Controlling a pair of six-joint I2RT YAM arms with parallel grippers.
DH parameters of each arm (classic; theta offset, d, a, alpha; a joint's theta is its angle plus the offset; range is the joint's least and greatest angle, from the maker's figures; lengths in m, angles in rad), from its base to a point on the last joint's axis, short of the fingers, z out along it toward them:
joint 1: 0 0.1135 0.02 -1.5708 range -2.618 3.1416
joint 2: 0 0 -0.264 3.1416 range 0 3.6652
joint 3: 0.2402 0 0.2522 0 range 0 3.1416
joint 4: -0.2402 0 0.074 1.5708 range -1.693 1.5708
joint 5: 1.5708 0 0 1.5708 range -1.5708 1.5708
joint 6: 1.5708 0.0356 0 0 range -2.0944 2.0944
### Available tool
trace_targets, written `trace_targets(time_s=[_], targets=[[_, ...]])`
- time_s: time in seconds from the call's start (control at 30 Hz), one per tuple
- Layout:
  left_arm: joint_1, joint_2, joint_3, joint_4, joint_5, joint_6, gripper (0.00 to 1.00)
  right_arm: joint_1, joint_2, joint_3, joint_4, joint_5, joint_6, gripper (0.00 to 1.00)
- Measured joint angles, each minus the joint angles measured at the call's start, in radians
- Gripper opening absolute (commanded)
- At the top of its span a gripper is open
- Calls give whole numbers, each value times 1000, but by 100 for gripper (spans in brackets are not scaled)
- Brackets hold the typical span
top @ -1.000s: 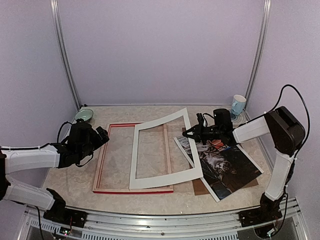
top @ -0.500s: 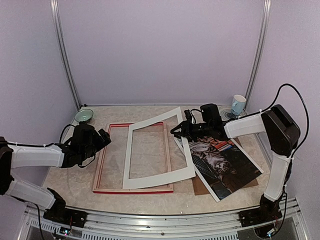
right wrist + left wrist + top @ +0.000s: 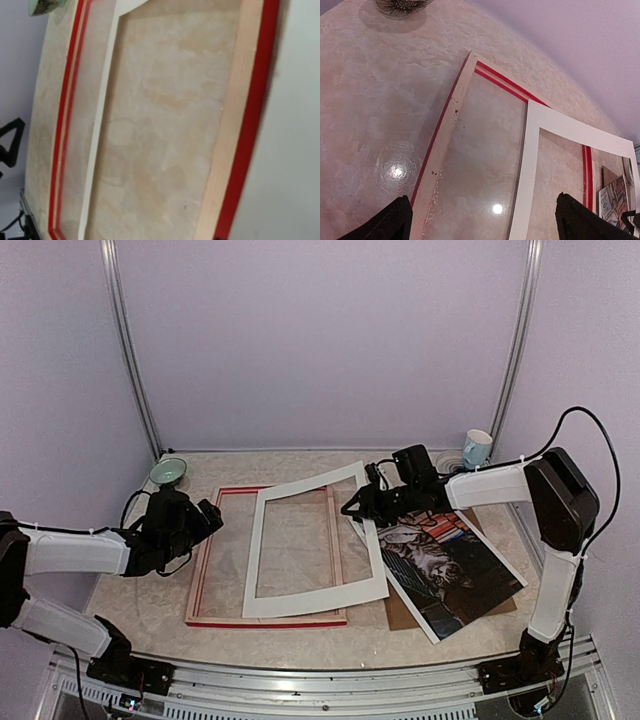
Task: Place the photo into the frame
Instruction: Place the mat board on the glass panel.
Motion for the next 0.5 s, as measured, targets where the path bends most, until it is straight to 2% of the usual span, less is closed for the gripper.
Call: trace_targets(time_s=[0.5], targets=[[0, 29, -22, 27, 27, -15, 99, 86, 123, 169, -114, 3, -64, 49]])
